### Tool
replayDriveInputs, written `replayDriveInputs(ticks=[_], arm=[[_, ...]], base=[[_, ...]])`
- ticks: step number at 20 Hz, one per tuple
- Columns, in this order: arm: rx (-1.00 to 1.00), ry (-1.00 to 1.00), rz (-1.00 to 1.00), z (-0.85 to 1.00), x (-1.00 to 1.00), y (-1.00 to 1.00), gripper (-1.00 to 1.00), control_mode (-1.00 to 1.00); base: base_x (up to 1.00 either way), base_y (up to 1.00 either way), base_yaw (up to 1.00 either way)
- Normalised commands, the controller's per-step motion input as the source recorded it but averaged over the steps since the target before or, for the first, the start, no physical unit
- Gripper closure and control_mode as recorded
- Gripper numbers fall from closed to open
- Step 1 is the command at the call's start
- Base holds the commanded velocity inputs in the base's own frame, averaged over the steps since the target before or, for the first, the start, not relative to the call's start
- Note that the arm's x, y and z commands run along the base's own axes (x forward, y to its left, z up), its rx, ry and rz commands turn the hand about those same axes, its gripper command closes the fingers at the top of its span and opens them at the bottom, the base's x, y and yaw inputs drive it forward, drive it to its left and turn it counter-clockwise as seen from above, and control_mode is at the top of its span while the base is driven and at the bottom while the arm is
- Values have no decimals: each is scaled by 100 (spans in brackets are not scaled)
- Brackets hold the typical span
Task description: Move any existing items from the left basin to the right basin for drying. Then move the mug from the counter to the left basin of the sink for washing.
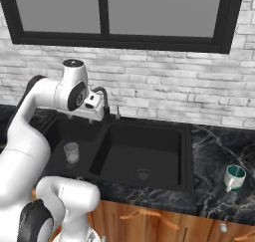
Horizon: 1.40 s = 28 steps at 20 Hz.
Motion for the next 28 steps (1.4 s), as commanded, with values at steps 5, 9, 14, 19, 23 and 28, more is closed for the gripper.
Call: replayDriveInputs(ticks=[5,9,14,19,23,28], arm=[[0,2,-9,-28,0,68,-100,-100],[0,1,-14,-33,0,55,-100,-100],[0,0,-16,-34,0,52,-100,-100],[0,2,-14,-36,13,34,-100,-100],[0,0,-12,-31,26,19,-100,-100],[0,1,-11,-27,36,17,-100,-100]], base=[[0,0,0],[0,0,0],[0,0,0],[0,0,0],[0,0,0],[0,0,0]])
